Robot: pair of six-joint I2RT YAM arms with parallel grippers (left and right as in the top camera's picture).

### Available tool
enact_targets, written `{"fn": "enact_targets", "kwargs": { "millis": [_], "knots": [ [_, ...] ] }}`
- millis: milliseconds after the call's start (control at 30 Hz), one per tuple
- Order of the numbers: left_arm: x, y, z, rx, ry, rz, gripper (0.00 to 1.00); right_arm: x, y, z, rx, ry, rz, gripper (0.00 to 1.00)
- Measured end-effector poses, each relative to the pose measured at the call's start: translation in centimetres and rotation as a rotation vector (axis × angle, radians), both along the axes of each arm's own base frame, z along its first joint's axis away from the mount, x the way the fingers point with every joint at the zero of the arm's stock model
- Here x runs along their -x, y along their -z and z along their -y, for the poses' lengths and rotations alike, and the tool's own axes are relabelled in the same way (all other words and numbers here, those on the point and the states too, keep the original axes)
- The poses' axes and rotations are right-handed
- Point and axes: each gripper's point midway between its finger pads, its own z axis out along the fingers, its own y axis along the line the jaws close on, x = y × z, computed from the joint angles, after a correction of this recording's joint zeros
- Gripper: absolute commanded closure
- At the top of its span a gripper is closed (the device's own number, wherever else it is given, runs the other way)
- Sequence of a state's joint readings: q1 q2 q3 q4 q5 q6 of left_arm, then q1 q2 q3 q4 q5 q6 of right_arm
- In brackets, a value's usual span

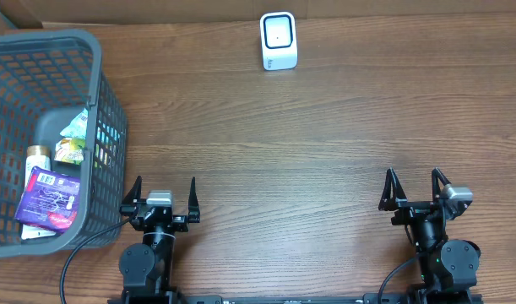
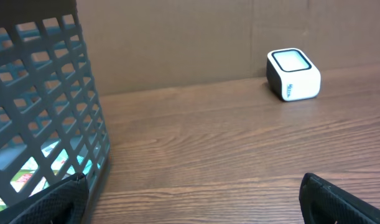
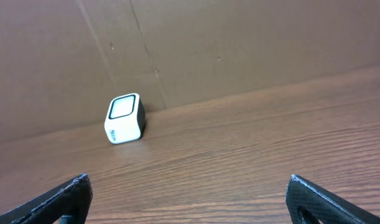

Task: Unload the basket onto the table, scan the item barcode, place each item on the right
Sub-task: 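Reach the left gripper into the basket and grasp the green tea carton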

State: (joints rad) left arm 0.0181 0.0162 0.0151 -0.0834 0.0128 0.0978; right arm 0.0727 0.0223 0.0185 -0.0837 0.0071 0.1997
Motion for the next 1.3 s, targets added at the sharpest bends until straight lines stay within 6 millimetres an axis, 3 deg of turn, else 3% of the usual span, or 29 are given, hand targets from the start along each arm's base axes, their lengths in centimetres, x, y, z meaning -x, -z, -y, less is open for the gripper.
{"fn": "enact_targets", "kwargs": {
  "millis": [167, 500, 600, 933, 1300],
  "knots": [
    [0.0, -1.6, 0.1, 0.018, 0.005, -0.002, 0.00, 0.1, -0.1, 0.0, -0.013, 0.000, -0.015, 0.00],
    [-2.4, -6.2, 0.8, 0.028, 0.046, -0.098, 0.00, 1.4, -6.6, 0.1, 0.023, -0.001, 0.047, 0.00],
    [-3.9, -8.5, 1.3, 0.034, 0.074, -0.119, 0.00, 1.8, -8.0, 0.1, 0.034, -0.003, 0.030, 0.00],
    [-7.1, -19.0, 2.5, 0.055, 0.148, -0.225, 0.00, 1.9, -13.8, -0.5, 0.076, -0.041, -0.071, 0.00],
    [-8.6, -25.9, 3.2, 0.131, 0.167, -0.493, 0.00, -1.2, -17.2, -3.0, 0.106, -0.193, -0.372, 0.00]
  ]
}}
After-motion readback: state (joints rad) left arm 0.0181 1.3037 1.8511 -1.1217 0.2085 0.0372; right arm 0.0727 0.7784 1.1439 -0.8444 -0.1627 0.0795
